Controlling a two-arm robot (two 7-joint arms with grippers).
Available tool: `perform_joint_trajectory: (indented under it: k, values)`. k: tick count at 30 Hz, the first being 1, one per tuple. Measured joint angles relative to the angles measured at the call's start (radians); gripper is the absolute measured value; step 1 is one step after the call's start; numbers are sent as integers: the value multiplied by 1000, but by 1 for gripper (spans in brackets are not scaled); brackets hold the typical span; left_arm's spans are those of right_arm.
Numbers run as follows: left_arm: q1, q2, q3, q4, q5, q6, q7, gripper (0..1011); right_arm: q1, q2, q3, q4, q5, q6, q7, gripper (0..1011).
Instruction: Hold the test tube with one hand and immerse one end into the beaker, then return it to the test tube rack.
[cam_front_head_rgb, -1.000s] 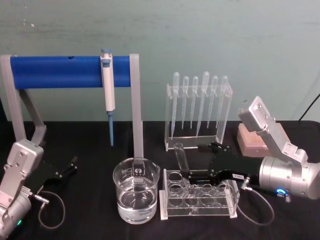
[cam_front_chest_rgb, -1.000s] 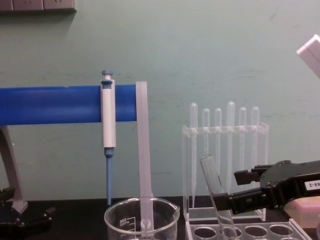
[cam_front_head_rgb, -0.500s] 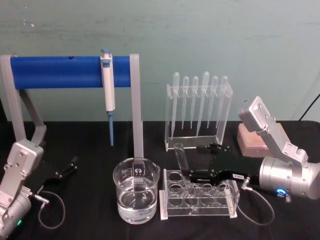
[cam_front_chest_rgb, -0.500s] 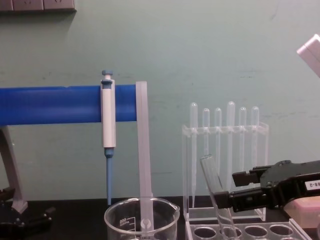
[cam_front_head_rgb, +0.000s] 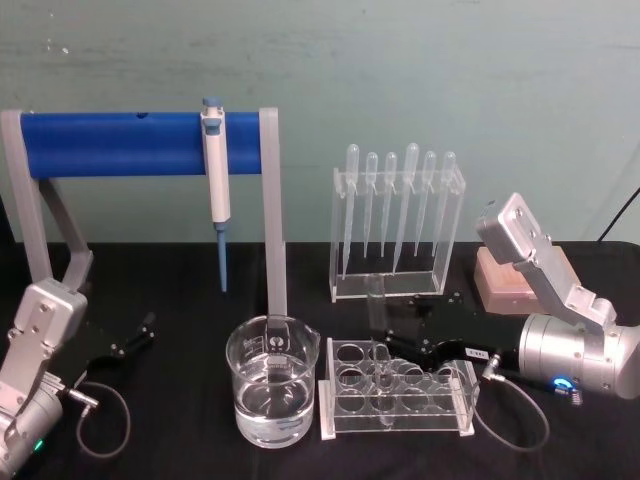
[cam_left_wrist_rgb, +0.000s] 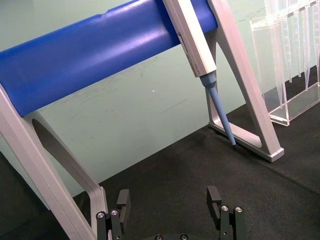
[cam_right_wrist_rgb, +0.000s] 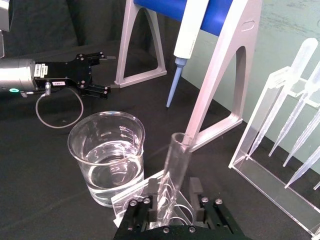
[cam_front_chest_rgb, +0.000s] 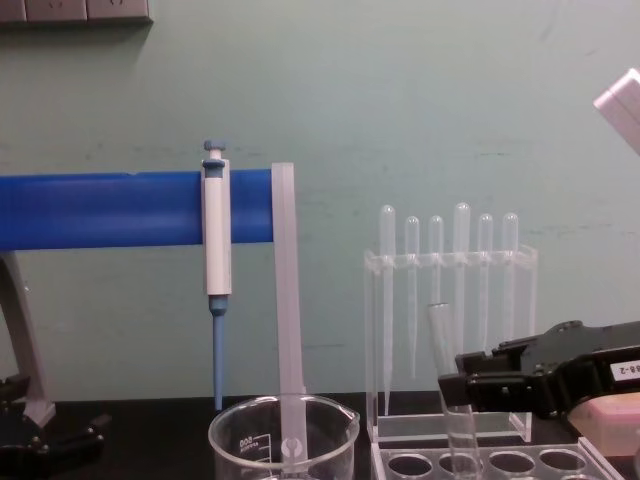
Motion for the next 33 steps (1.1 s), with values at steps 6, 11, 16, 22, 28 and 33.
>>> perform_joint_trajectory:
  k: [6, 11, 16, 22, 28, 33]
  values:
    - [0, 0, 0, 0, 0, 0, 0, 1000, 0, 0, 0, 0, 1, 0, 0, 267]
    - [0, 0, 0, 0, 0, 0, 0, 1000, 0, 0, 0, 0, 1, 0, 0, 243]
    - [0, 0, 0, 0, 0, 0, 0, 1000, -26, 7, 12, -28, 5, -19, -15, 242]
    - [0, 0, 0, 0, 0, 0, 0, 1000, -110, 34, 50, -126, 21, -88, -47, 241]
    - [0, 0, 0, 0, 0, 0, 0, 1000, -187, 57, 87, -218, 25, -135, -79, 241]
    - [0, 0, 0, 0, 0, 0, 0, 1000, -236, 70, 122, -278, 19, -154, -110, 242]
